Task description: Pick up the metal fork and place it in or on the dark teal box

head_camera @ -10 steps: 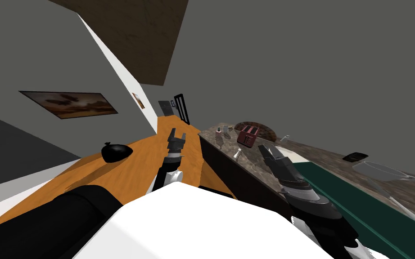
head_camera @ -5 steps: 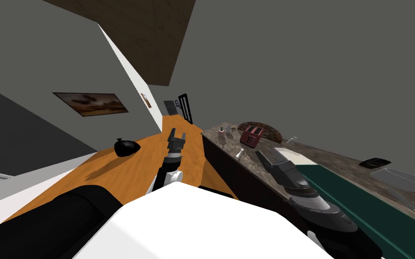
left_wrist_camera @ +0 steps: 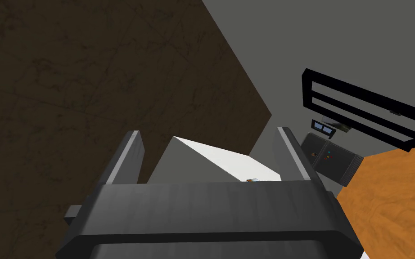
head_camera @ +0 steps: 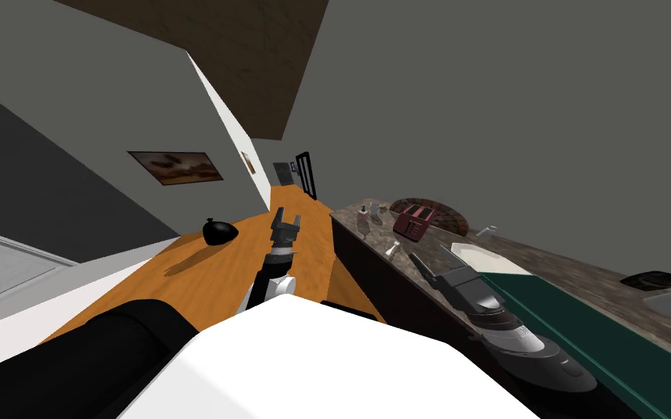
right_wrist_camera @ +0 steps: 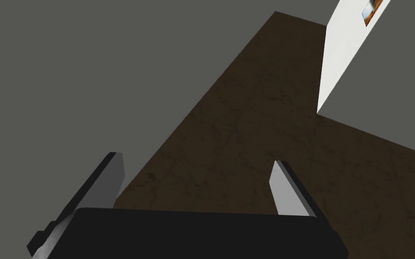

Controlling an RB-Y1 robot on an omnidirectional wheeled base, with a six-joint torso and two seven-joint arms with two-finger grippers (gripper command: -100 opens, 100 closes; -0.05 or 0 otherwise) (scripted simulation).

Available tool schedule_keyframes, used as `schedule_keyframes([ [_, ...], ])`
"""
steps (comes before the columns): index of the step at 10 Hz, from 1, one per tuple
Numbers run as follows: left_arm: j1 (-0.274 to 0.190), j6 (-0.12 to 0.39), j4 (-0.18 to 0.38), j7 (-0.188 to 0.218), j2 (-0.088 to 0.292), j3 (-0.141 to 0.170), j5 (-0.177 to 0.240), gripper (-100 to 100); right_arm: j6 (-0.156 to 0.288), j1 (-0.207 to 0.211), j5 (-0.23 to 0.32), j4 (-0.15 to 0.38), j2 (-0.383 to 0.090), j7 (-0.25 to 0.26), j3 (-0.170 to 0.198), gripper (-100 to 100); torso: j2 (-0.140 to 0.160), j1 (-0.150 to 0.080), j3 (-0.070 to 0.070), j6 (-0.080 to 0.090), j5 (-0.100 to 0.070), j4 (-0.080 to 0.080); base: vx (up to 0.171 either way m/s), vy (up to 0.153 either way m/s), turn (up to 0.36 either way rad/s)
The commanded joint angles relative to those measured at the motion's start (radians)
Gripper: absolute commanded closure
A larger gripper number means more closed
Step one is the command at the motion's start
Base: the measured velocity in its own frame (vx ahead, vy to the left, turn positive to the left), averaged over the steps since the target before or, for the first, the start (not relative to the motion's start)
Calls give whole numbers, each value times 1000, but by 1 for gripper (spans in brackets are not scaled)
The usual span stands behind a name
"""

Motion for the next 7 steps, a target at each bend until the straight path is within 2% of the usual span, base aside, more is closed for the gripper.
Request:
schedule_keyframes([
  [1, 0, 0, 0, 0, 0, 0, 0, 0, -34, 26, 50, 3, -8, 16, -31, -100, 0, 0, 0, 0, 0, 0, -26, -3, 157],
  [2, 0, 0, 0, 0, 0, 0, 0, 0, -34, 26, 77, 3, -8, 16, -31, -100, 0, 0, 0, 0, 0, 0, -20, -6, 104],
  [3, 0, 0, 0, 0, 0, 0, 0, 0, -60, 47, 107, 3, -17, 27, -56, -100, 0, 0, 0, 0, 0, 0, -18, -3, 207],
  [4, 0, 0, 0, 0, 0, 0, 0, 0, -60, 47, 135, 3, -17, 27, -56, -100, 0, 0, 0, 0, 0, 0, -11, -8, 114],
  [5, 0, 0, 0, 0, 0, 0, 0, 0, -87, 67, 164, 5, -25, 38, -80, -100, -1, 0, -1, 0, 0, 0, -8, -7, 224],
  [6, 0, 0, 0, 0, 0, 0, 0, 0, -87, 67, 195, 5, -25, 38, -80, -100, -1, 0, -1, -1, 0, 0, -5, -13, 114],
  [7, 0, 0, 0, 0, 0, 0, 0, 0, -115, 86, 224, 8, -34, 49, -103, -100, -1, 0, -1, 0, 0, 0, -2, -11, 215],
])
